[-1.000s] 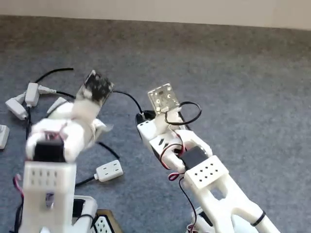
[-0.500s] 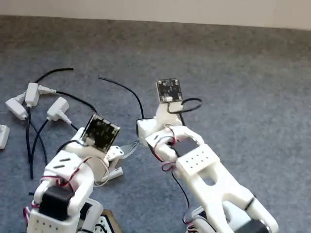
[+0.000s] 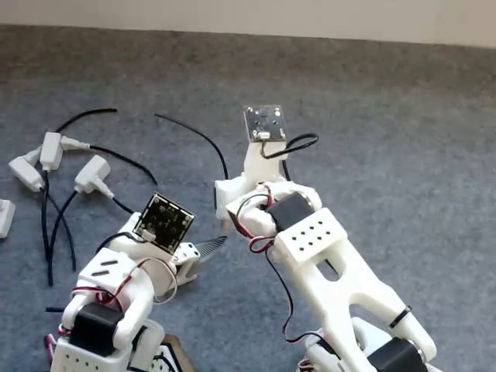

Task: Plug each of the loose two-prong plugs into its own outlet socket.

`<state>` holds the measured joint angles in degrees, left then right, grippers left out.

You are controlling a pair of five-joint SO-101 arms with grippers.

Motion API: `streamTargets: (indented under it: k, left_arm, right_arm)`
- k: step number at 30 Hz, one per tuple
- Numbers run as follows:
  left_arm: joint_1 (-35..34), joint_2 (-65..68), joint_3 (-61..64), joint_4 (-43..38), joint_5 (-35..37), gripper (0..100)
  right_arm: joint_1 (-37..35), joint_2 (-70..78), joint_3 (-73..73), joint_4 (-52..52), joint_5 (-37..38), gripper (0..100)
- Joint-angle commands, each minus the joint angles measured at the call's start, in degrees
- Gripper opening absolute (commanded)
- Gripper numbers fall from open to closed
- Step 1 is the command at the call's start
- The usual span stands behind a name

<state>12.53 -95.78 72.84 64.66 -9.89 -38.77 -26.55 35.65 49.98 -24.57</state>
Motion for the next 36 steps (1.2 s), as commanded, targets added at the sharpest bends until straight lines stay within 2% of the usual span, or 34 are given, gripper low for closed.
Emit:
streamTargets:
  k: [1,4,14,16,20,25,32,36]
  left_arm:
    - [-2.9,0.2,3.3,-5.5,0.1,34]
    - [-4.7,0.3,5.2,-8.5,-1.5,33]
    - [-5.9,0.2,4.6,-9.1,-1.5,33]
    - [-5.0,0.3,1.8,-5.4,-0.9,33]
    - [1.6,-0.2,-2.0,2.4,2.4,34]
    - [1.8,0.3,5.1,-6.4,2.2,34]
    - [-4.6,0.4,8.1,-12.6,1.1,34]
    - [-4.8,0.4,9.3,-14.1,-0.2,34]
  right_arm:
    - [-1.7,-0.5,-3.4,2.2,-0.5,0.5]
    - [-2.7,-0.6,-3.7,4.9,-0.5,0.5]
    - [-2.3,-0.4,-3.6,5.1,-0.4,0.5]
    - [-2.2,0.0,-3.3,4.0,-0.4,0.5]
    - [-1.7,-0.4,-2.9,0.5,-1.0,0.5]
    - [-2.1,-0.5,-3.5,2.8,-3.0,0.5]
    - [-2.1,-1.0,-4.6,7.1,-2.9,0.5]
    - [-2.0,-5.6,-6.1,9.5,-0.1,0.5]
